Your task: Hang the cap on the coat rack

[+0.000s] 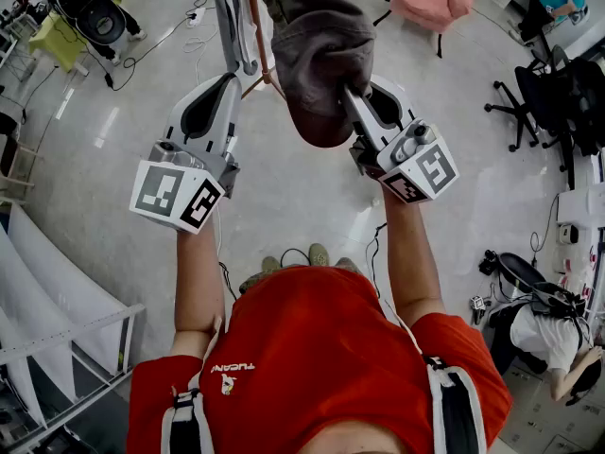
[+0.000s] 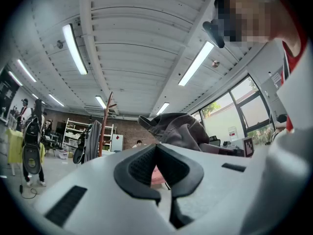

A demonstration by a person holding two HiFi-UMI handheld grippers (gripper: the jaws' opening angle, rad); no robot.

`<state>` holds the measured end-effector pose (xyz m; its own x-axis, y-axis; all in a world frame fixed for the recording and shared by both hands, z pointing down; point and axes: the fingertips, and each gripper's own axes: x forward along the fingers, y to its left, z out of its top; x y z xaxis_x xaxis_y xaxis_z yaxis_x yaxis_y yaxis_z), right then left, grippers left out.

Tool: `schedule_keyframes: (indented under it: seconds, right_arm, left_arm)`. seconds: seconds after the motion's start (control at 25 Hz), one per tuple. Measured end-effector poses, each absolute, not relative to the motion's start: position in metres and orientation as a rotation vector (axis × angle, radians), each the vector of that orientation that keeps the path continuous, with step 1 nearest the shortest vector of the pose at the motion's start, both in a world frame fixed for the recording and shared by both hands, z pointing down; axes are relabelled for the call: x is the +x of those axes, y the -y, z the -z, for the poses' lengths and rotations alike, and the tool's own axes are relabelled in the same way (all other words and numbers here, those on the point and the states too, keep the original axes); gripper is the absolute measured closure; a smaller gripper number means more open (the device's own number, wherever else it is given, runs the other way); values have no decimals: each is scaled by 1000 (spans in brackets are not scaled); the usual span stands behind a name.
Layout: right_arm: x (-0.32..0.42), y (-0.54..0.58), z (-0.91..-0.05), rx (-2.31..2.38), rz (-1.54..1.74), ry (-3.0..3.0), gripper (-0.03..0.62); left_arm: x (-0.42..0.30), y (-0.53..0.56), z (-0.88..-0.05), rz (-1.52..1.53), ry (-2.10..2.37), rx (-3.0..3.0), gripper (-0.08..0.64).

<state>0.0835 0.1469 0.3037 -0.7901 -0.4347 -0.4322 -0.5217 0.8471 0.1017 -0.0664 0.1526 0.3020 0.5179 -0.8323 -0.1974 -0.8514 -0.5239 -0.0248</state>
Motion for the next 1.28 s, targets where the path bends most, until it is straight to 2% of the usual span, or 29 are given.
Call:
schedule_keyframes:
  seconds: [0.92, 1.28]
  right_arm:
    - [166, -84, -287, -622, -263, -2567, 529]
    - [157, -25, -264, -590, -251, -2537, 529]
  left_arm:
    - [-5, -102, -288, -225, -1550, -2559, 552]
    - [-20, -44, -276, -223, -1551, -2540, 552]
